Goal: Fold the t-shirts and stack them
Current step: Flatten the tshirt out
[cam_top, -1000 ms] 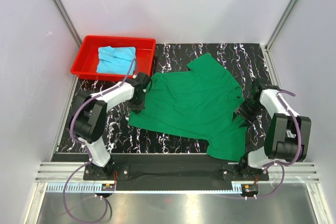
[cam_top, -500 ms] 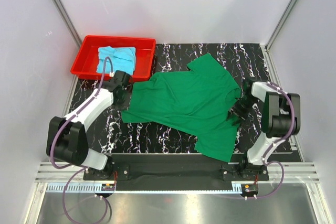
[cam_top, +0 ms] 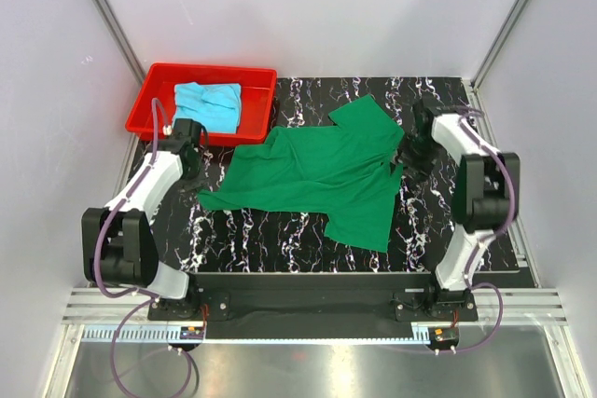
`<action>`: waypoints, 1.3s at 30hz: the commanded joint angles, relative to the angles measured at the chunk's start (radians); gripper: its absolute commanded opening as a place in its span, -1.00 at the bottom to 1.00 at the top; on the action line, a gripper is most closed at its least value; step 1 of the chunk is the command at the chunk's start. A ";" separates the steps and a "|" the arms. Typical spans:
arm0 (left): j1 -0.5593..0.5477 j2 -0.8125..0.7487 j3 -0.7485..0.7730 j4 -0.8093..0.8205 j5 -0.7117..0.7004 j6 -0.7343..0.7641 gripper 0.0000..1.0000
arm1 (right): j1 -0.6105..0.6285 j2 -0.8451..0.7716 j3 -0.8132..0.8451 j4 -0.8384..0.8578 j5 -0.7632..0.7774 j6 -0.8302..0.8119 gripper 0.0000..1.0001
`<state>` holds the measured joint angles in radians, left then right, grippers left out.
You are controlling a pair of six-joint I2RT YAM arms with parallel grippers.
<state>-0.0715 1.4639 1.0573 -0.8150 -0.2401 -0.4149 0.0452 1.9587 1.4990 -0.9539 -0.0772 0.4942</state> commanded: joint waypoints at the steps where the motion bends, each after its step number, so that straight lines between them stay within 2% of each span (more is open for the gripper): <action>1: -0.004 -0.002 -0.005 0.043 0.079 -0.005 -1.00 | -0.004 -0.266 -0.169 -0.118 0.059 -0.016 0.35; 5: -0.005 -0.008 -0.042 0.063 0.117 -0.009 -1.00 | 0.002 -0.473 -0.461 -0.066 -0.143 0.117 0.17; 8: -0.007 -0.013 -0.051 0.060 0.124 -0.005 -1.00 | 0.013 -0.586 -0.690 0.033 -0.220 0.197 0.08; 11: -0.008 -0.030 -0.057 0.063 0.131 -0.002 -1.00 | 0.022 -0.635 -0.772 0.090 -0.245 0.233 0.01; 21: -0.013 -0.063 -0.071 0.063 0.156 -0.009 -1.00 | 0.051 -0.581 -0.855 0.155 -0.246 0.241 -0.06; 29: -0.022 -0.076 -0.072 0.059 0.160 -0.021 -1.00 | 0.070 -0.541 -0.847 0.164 -0.223 0.230 -0.21; 39: -0.031 -0.085 -0.062 0.054 0.153 -0.022 -1.00 | 0.099 -0.492 -0.833 0.153 -0.202 0.282 -0.22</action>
<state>-0.0971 1.4254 0.9871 -0.7761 -0.1001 -0.4274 0.1246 1.4464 0.6460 -0.7982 -0.2993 0.7403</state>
